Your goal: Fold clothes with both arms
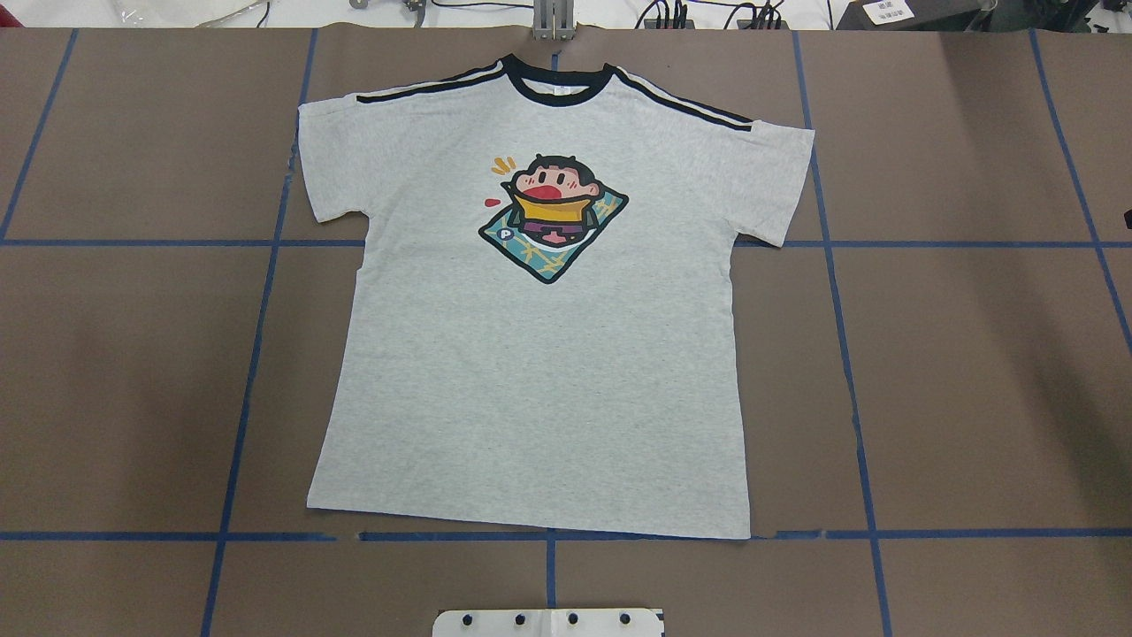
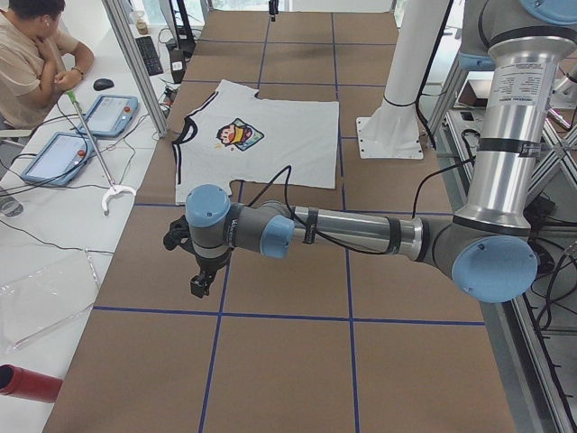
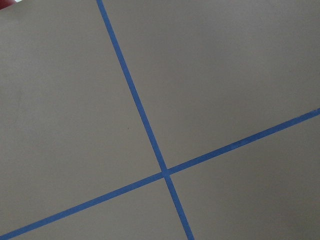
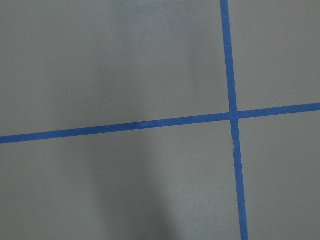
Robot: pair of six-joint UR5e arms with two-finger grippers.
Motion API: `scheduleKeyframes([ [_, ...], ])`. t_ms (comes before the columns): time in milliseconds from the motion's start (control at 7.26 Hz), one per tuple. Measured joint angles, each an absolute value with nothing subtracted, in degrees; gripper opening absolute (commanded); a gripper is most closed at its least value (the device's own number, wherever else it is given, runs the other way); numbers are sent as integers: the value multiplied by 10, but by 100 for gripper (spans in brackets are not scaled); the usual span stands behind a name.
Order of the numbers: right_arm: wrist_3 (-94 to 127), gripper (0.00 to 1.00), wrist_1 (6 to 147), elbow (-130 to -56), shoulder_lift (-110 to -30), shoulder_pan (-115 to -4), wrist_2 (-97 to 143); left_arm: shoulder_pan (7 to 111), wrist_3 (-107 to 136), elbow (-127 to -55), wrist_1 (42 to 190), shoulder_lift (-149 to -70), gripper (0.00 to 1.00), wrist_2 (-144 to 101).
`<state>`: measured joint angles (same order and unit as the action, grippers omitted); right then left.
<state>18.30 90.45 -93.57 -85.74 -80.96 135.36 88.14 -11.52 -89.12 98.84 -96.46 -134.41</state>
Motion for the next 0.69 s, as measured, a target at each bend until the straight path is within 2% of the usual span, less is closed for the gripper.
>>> scheduleKeyframes([
  [689, 186, 100, 877, -935, -857, -797, 1325, 861, -115, -908, 998, -955, 100, -1369],
])
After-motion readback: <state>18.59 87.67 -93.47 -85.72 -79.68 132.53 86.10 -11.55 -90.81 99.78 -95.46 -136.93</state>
